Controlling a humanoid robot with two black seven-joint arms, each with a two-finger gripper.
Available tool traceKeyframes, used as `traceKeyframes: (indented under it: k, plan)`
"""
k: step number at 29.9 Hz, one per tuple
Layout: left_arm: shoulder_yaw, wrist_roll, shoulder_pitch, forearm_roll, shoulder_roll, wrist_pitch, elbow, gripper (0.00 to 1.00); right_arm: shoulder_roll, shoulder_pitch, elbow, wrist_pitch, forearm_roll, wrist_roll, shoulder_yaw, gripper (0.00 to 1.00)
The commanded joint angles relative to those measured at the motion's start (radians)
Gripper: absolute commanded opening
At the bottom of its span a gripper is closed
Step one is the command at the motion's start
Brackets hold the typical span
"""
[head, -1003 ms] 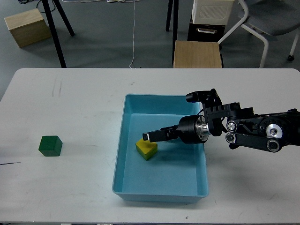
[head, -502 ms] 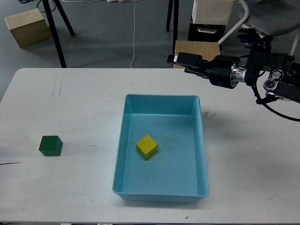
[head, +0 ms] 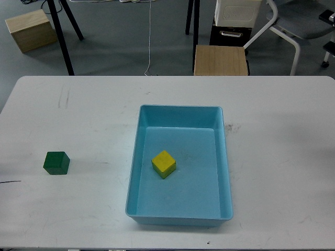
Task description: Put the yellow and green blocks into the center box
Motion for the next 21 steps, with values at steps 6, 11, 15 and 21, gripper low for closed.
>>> traceKeyframes:
  k: [6,11,15,21]
  plan:
    - [0.002,0.0,0.0,0.001,0.0,0.0,-0.001,1.0,-0.158,-0.148,0.082,-0.013,-0.008,0.016,-0.097,0.99]
    - [0.003,-0.007,0.0,0.001,-0.002,0.0,-0.001,1.0,-0.149,-0.186,0.082,-0.073,-0.008,0.027,-0.098,0.99]
    - [0.002,-0.001,0.0,-0.002,-0.002,0.0,0.001,1.0,-0.13,-0.186,0.082,-0.078,-0.008,0.027,-0.086,0.99]
    - [-0.001,0.008,0.0,-0.014,0.018,0.0,0.024,1.0,-0.126,-0.186,0.082,-0.084,-0.008,0.027,-0.086,0.99]
